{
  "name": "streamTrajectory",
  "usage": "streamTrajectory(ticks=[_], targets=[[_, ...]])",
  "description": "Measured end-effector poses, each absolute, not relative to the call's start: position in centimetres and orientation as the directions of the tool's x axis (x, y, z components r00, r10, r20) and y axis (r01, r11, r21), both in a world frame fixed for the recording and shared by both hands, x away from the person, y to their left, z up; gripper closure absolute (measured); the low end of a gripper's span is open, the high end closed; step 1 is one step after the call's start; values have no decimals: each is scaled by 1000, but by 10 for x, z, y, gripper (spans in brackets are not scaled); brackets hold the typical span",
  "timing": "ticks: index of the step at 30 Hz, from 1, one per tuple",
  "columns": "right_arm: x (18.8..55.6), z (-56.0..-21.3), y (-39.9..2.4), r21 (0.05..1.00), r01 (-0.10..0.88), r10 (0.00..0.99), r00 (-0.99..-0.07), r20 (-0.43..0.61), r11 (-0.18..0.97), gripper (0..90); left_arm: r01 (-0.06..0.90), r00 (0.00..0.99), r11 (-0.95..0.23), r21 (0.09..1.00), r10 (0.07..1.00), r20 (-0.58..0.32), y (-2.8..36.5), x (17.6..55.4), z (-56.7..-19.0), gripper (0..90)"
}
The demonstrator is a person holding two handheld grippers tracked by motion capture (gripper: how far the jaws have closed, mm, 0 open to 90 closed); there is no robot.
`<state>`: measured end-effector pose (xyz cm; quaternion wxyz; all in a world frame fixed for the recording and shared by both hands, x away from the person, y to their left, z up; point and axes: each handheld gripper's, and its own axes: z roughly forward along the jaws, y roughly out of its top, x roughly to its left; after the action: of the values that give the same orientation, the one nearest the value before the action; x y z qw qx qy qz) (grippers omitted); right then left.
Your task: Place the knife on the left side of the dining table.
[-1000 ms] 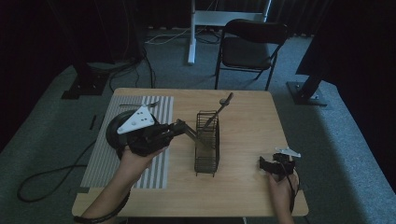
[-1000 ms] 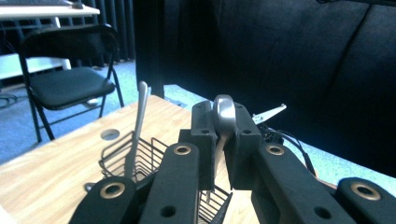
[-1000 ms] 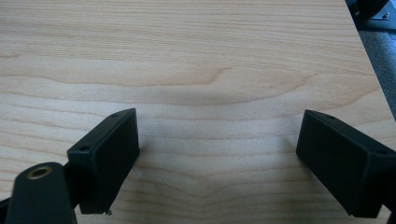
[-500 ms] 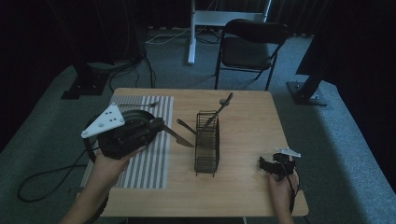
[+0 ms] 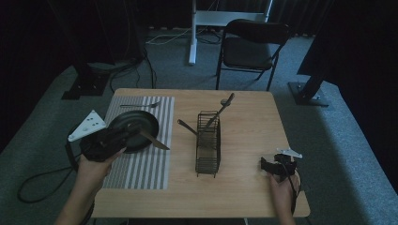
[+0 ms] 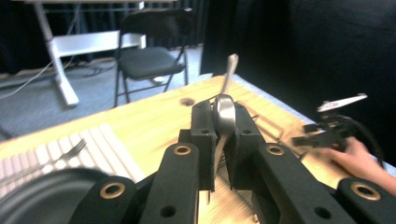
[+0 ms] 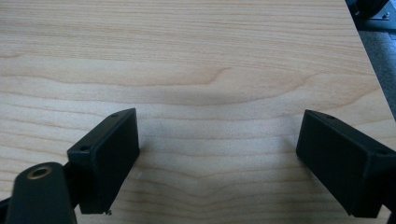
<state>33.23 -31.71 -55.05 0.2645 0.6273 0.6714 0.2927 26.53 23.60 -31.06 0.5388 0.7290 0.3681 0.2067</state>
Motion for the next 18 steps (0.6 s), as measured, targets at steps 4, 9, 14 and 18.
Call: streamTrajectory(ticks=[4, 9, 14, 18], targets=[[332, -551, -317, 725, 688, 997, -73, 12, 41, 122, 370, 611, -137, 919, 781, -129, 244, 271, -330, 838], [332, -551, -317, 725, 688, 997, -73, 12, 42, 122, 404, 587, -147, 903, 799, -132, 247, 272, -351, 838], [332, -551, -317, 725, 688, 997, -73, 12, 42, 122, 455, 567, -126, 882, 805, -177, 248, 276, -376, 838], [332, -551, -317, 725, 688, 997, -73, 12, 42, 122, 466, 559, -111, 878, 806, -194, 247, 279, -384, 838]])
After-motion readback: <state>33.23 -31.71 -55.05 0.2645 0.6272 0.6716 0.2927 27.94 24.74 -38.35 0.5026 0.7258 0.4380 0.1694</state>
